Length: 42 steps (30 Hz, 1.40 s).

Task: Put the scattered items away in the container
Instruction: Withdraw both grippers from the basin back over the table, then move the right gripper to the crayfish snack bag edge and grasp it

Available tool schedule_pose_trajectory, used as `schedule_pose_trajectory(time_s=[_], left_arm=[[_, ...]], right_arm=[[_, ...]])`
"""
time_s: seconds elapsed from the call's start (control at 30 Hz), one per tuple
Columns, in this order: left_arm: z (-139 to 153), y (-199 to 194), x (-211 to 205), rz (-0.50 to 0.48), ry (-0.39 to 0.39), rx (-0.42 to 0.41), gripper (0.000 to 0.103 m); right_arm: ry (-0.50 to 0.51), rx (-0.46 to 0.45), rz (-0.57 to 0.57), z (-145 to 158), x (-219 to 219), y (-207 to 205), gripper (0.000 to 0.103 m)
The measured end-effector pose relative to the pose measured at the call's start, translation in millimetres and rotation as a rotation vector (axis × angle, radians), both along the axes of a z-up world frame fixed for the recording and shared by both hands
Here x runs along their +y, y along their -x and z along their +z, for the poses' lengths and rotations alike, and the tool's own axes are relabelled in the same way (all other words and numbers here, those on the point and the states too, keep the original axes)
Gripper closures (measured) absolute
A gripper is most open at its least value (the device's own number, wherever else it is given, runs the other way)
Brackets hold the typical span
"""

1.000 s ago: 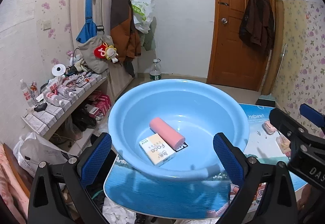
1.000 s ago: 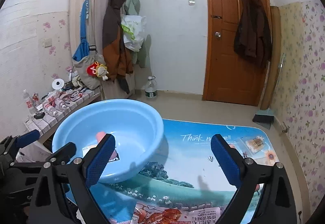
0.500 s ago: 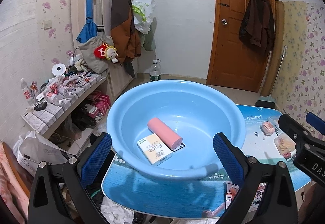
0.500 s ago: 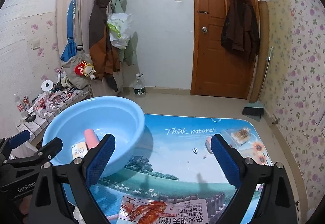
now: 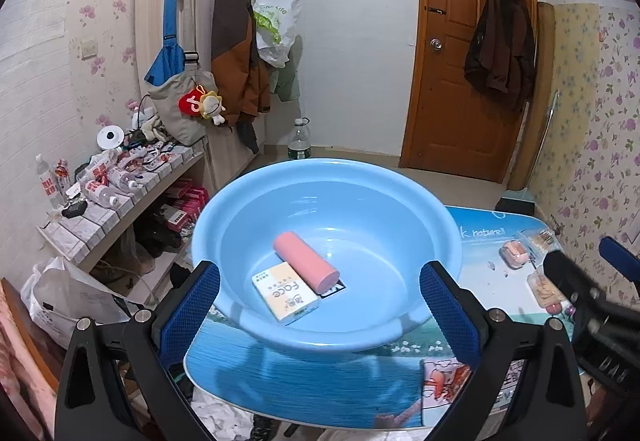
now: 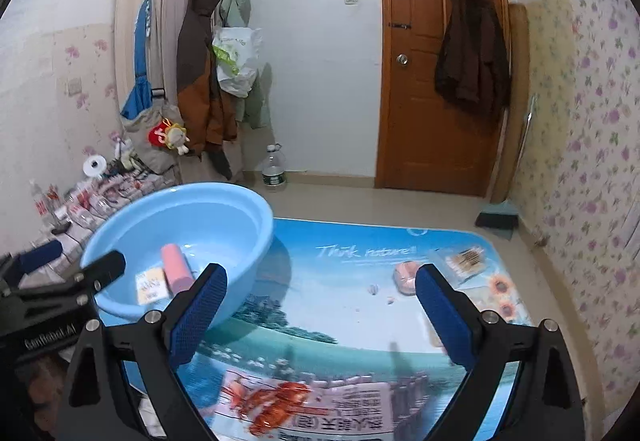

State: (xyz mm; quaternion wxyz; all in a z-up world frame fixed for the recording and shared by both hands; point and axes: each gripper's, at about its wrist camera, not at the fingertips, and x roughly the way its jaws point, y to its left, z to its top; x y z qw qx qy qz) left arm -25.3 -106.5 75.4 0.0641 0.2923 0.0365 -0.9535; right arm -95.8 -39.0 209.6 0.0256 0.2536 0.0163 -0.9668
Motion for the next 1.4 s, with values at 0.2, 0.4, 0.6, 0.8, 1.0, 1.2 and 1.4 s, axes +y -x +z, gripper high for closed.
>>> schedule_pose_trajectory(time_s=[0.2, 0.4, 0.6, 0.8, 1.0, 1.2, 1.4], left_arm=[[2, -2, 19, -0.038, 0.019, 0.003, 0.0], [5, -5, 32, -0.061, 0.029, 0.005, 0.0], [4, -7, 45, -0.087, 0.036, -0.011, 0.0], [6, -10, 62, -0.114, 0.059, -0.008, 0.0], [4, -11, 73, -0.14, 0.063, -0.021, 0.0], [-5, -11, 75, -0.147, 0.056, -0.051, 0.0], [-12, -10, 81, -0.174, 0.059, -0.071, 0.0]], right_arm=[[0.035, -0.02, 0.003, -4, 13, -5, 0.007], [0.039, -0.029, -0.016, -7, 24, -9, 0.007], [0.073, -0.028, -0.033, -9, 38, -14, 0.007], [0.078, -0.026, -0.057, -9, 50, -18, 0.0], [0.079, -0.033, -0.083, -12, 64, -22, 0.0], [0.074, -0.048, -0.129, -20, 87, -29, 0.0], [0.08, -0.076, -0.179, -33, 109, -35, 0.0]])
